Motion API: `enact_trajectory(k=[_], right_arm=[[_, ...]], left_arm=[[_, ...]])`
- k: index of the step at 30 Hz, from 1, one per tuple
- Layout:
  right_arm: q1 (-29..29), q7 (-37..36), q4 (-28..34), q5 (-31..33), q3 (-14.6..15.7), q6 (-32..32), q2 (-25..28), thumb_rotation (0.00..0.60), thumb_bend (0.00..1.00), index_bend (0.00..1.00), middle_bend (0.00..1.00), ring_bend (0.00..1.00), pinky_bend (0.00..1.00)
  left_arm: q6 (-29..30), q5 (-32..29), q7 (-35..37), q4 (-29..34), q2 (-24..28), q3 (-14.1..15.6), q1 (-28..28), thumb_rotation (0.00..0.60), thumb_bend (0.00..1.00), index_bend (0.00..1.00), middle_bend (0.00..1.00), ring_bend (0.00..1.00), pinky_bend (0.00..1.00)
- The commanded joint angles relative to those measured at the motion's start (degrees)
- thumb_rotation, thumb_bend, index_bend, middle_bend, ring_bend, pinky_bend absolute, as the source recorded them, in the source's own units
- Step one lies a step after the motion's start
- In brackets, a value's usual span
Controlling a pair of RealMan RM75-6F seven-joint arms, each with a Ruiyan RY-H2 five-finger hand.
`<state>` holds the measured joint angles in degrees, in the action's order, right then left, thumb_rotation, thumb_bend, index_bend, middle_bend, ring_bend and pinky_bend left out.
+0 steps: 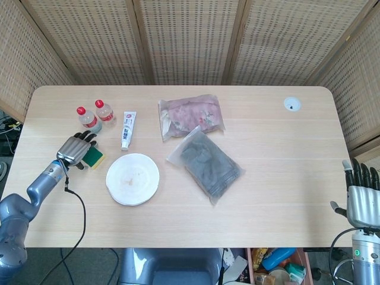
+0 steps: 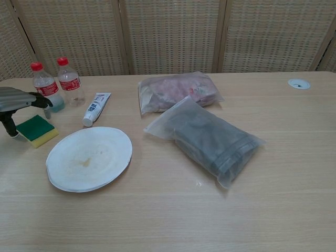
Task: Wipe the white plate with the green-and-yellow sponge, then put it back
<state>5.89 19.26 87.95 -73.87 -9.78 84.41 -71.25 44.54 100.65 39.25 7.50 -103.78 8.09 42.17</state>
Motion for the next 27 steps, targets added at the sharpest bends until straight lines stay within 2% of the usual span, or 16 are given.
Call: enact_trajectory(k=[1, 7, 13, 15, 20, 23, 27], right_arm=[[0.08, 0.0, -0.03, 0.18, -0.01, -0.17, -0.04, 0.6, 0.0, 0.0, 0.0, 0.0, 0.0], [0.31, -0.02, -0.19, 0.71, 0.0, -0.73, -0.14, 0.6, 0.0, 0.0, 0.0, 0.0, 0.0], [0.5, -0.09, -0.2, 1.04, -0.04, -1.07, -0.13, 0.6, 0.0, 0.0, 0.0, 0.0, 0.0], [0.54, -0.2, -0.22, 1.17, -0.03, -1.23, -0.11, 0.6, 0.0, 0.0, 0.0, 0.0, 0.0], [0.59, -0.47, -0.17, 1.18, 0.02, -1.27, -0.01, 0.6, 0.0, 0.0, 0.0, 0.0, 0.0], [0.59, -0.61, -0.03, 1.06, 0.11, -1.21, 0.09, 0.6, 0.0, 0.0, 0.0, 0.0, 0.0], [0.48, -1.01, 0.34, 0.78, 0.23, -0.98, 0.39, 0.6, 0.0, 0.0, 0.0, 0.0, 0.0]], left_arm=[[-0.52, -0.31, 0.06, -0.04, -0.36, 0.05, 0.29, 0.6, 0.0, 0.32, 0.16, 0.09, 0.21], [-1.94, -0.66, -0.69, -0.44, -1.07, 0.49, 0.69, 0.6, 0.0, 0.39, 0.23, 0.16, 0.24], [-3.13, -1.45, -0.6, -0.42, -1.74, 0.25, 1.03, 0.6, 0.0, 0.41, 0.26, 0.18, 0.26], [-3.33, -1.65, -0.84, -0.57, -1.96, 0.23, 1.11, 0.6, 0.0, 0.42, 0.29, 0.21, 0.29], [-2.06, -2.76, -0.77, -0.66, -2.24, -0.46, 0.9, 0.6, 0.06, 0.53, 0.44, 0.34, 0.44], [-1.31, -3.22, -0.95, -0.78, -2.18, -0.68, 0.68, 0.6, 0.08, 0.57, 0.48, 0.38, 0.47], [1.31, -4.69, 0.89, 0.12, -1.64, -1.91, 0.29, 0.6, 0.1, 0.58, 0.49, 0.39, 0.47]])
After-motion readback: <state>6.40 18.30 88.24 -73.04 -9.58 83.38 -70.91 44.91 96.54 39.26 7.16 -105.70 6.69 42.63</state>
